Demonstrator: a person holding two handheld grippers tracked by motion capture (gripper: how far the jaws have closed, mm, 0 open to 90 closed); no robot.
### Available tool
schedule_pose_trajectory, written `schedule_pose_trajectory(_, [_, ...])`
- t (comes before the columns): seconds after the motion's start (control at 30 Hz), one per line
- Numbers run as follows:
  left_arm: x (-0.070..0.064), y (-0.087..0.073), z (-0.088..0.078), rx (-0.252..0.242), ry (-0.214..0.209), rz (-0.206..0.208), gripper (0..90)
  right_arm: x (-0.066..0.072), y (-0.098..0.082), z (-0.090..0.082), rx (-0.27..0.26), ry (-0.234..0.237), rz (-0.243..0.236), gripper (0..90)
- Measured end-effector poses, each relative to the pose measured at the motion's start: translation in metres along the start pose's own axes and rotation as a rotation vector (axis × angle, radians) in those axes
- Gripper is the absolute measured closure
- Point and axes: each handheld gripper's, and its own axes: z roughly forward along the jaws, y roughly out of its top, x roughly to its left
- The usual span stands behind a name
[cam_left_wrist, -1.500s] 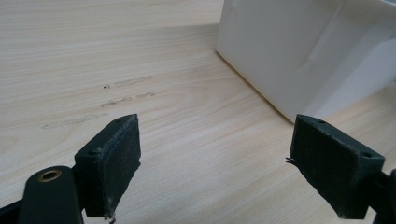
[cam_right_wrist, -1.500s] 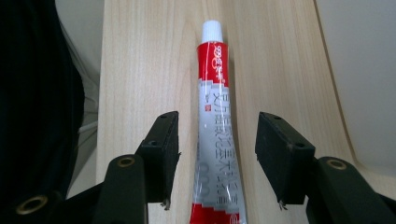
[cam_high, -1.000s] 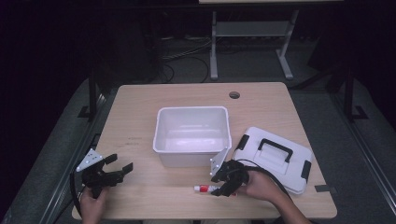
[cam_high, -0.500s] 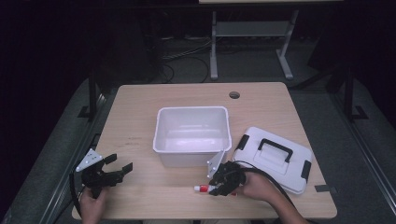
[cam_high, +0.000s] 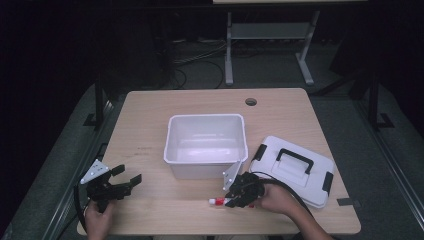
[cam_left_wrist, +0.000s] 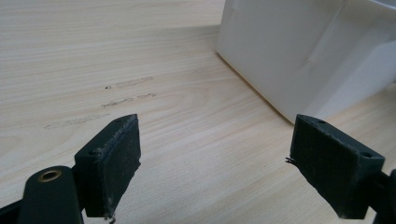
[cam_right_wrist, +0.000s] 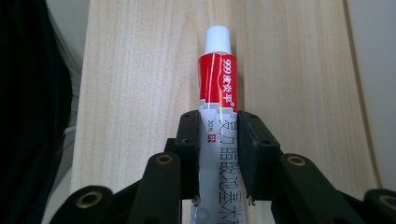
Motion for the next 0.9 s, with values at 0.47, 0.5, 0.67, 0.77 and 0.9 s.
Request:
schedule_pose_trajectory(0.47, [0.000,0.000,0.000,-0.001,0.000,0.002,15.5,0.008,0.027,-0.037,-0.034,0.010,-0.049,71.0])
schedule_pose_trajectory(0.5, [0.000,0.000,0.000,0.000,0.000,0.003,15.5,0.008,0.028,-0.040,-0.038,0.008,-0.048,71.0])
schedule_pose_trajectory(0.67, [0.000,0.000,0.000,-0.001,0.001,-0.002,15.5,0.009,0.037,-0.056,-0.048,0.000,-0.053,71.0])
schedule_pose_trajectory(0.77, [0.000,0.000,0.000,0.000,-0.001,0.000,15.5,0.009,0.043,-0.066,-0.051,-0.005,-0.059,71.0])
schedule_pose_trajectory(0.9, [-0.001,0.001,0.000,0.000,-0.002,0.006,15.5,0.009,0.049,-0.074,-0.054,-0.015,-0.067,71.0])
